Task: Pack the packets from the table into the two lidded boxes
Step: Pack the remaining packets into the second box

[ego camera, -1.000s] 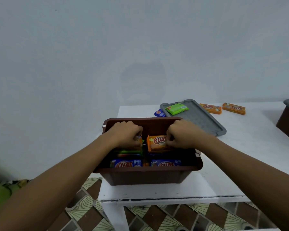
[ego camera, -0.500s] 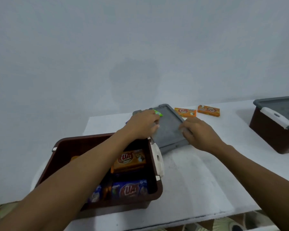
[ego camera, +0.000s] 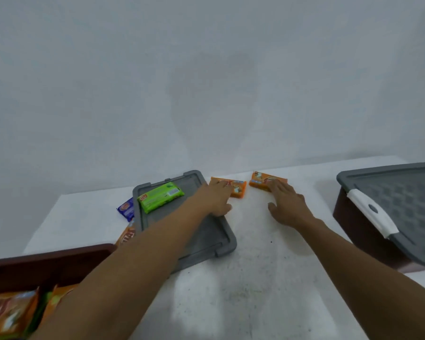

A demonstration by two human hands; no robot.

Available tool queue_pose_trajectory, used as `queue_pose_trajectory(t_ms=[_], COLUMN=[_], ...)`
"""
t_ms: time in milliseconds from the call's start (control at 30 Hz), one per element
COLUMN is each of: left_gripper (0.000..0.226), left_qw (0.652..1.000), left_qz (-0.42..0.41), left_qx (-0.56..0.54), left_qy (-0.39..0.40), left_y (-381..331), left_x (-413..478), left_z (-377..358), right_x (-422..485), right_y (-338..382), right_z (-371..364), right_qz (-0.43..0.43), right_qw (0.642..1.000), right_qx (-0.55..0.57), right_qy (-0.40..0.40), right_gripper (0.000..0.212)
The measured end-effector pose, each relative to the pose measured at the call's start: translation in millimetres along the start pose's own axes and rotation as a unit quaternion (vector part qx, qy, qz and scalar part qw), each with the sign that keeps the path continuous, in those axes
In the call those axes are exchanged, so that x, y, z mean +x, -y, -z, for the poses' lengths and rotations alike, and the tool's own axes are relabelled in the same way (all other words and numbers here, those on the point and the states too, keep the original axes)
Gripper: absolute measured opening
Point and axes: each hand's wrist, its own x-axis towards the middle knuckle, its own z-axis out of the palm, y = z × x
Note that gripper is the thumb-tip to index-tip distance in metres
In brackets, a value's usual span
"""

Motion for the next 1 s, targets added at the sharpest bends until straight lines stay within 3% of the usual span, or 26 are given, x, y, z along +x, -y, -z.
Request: queue_pose_trajectory(t_ms=[67, 200, 267, 400, 567, 667, 800, 900, 1000], left_gripper=[0.066, 0.065, 0.06, 0.06, 0.065, 0.065, 0.065, 0.066, 0.07], left_qw=[1.0, 0.998, 0.998, 0.998, 0.991, 0.985, 0.984, 0.984, 0.984], left_qz=[0.03, 0.059, 0.047, 0.016, -0.028, -0.047, -0.063, -0.073, -0.06], left_qx=[0.008, -0.009, -0.021, -0.038, -0.072, -0.085, -0.084, -0.059, -0.08], left_qy=[0.004, -0.005, -0.02, -0.05, -0.108, -0.144, -0.145, -0.151, -0.144], left_y=[-8, -9, -12, -12, -13, -10, 4, 17, 33], left_x=[19, 43, 51, 60, 64, 58, 40, 17, -12], left_z=[-3, -14, -20, -22, -17, -6, 14, 25, 35], right_x=[4, -6, -5, -4, -16, -11, 1, -1, -11], right_y=[-10, -14, -20, -31, -34, -31, -29, -20, -1], right_z=[-9, -22, -20, -5, 3, 14, 29, 27, 27], right_qz=[-0.014, 0.018, 0.047, 0.06, 0.08, 0.09, 0.118, 0.109, 0.097], right_qw=[1.0, 0.985, 0.983, 0.994, 0.996, 0.99, 0.974, 0.98, 0.993], right_qx=[-0.019, -0.116, -0.086, 0.011, -0.029, -0.067, -0.165, -0.122, -0.053], right_qy=[-0.004, -0.129, -0.157, -0.088, 0.018, 0.084, 0.101, 0.113, 0.045], right_gripper=[0.063, 0.043, 0.036, 0.039, 0.075, 0.075, 0.065, 0.059, 0.06])
